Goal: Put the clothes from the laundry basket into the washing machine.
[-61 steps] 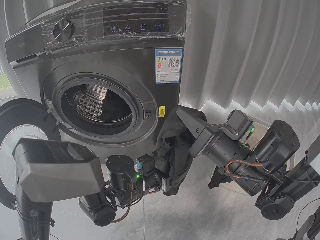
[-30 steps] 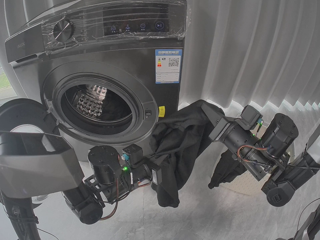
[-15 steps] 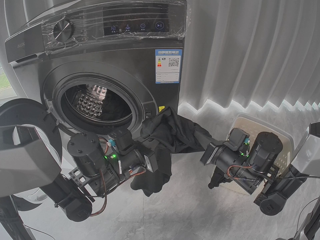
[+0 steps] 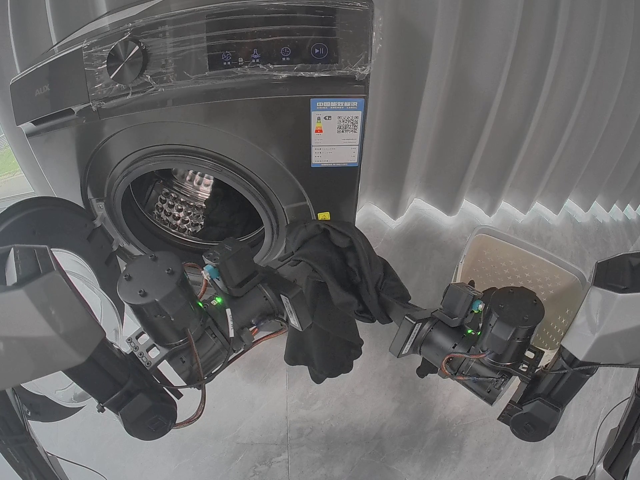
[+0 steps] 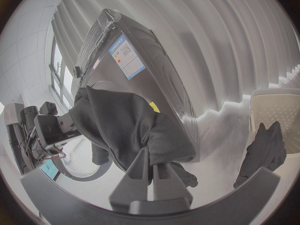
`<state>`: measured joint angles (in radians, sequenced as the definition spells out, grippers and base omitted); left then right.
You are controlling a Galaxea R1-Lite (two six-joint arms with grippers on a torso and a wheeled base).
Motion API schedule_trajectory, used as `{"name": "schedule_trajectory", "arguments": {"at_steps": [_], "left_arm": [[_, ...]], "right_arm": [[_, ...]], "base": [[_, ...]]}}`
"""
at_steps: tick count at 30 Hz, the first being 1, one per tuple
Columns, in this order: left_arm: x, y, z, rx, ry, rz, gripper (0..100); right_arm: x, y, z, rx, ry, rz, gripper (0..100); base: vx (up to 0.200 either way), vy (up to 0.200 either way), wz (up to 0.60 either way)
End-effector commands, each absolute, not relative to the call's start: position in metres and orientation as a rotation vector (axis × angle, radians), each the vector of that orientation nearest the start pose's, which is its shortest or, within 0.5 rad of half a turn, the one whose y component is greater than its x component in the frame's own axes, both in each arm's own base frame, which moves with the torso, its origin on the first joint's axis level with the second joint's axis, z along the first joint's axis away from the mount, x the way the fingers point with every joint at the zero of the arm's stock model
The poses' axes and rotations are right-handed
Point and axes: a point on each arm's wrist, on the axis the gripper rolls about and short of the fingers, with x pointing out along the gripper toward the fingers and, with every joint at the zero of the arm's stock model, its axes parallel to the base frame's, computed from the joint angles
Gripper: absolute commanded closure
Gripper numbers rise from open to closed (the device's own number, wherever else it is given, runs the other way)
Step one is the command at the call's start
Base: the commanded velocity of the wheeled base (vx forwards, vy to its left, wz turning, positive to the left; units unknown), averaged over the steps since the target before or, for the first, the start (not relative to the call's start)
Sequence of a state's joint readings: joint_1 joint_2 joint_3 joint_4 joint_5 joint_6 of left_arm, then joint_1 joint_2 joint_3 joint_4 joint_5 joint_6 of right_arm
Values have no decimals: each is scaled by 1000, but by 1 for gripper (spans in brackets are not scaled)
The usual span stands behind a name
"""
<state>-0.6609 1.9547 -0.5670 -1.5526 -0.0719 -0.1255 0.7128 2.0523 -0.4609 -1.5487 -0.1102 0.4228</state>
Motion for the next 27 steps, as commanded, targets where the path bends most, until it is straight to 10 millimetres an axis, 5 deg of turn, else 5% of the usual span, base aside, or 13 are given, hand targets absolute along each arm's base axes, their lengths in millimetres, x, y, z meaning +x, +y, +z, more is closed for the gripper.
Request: {"name": "schedule_trajectory", "arguments": {"at_steps": [1, 6, 7, 15, 21, 27], "left_arm": [[249, -195, 144, -176, -139, -739, 100], [249, -196, 145, -183, -139, -741, 100], [249, -195, 145, -183, -139, -740, 100], [249, -195, 144, -182, -136, -738, 100], [253, -192, 143, -178, -134, -721, 100], [258, -186, 140, -174, -128, -698, 100]], "right_arm": [[238, 205, 79, 384, 184, 587, 100], [238, 207, 80, 381, 180, 594, 100], [238, 207, 81, 381, 179, 595, 0], [233, 197, 79, 366, 198, 568, 0], [237, 172, 77, 276, 192, 504, 0], [232, 173, 88, 265, 154, 540, 0]], "base": [[0, 0, 0], [0, 0, 0], [0, 0, 0], [0, 0, 0], [0, 0, 0], [0, 0, 0]]}}
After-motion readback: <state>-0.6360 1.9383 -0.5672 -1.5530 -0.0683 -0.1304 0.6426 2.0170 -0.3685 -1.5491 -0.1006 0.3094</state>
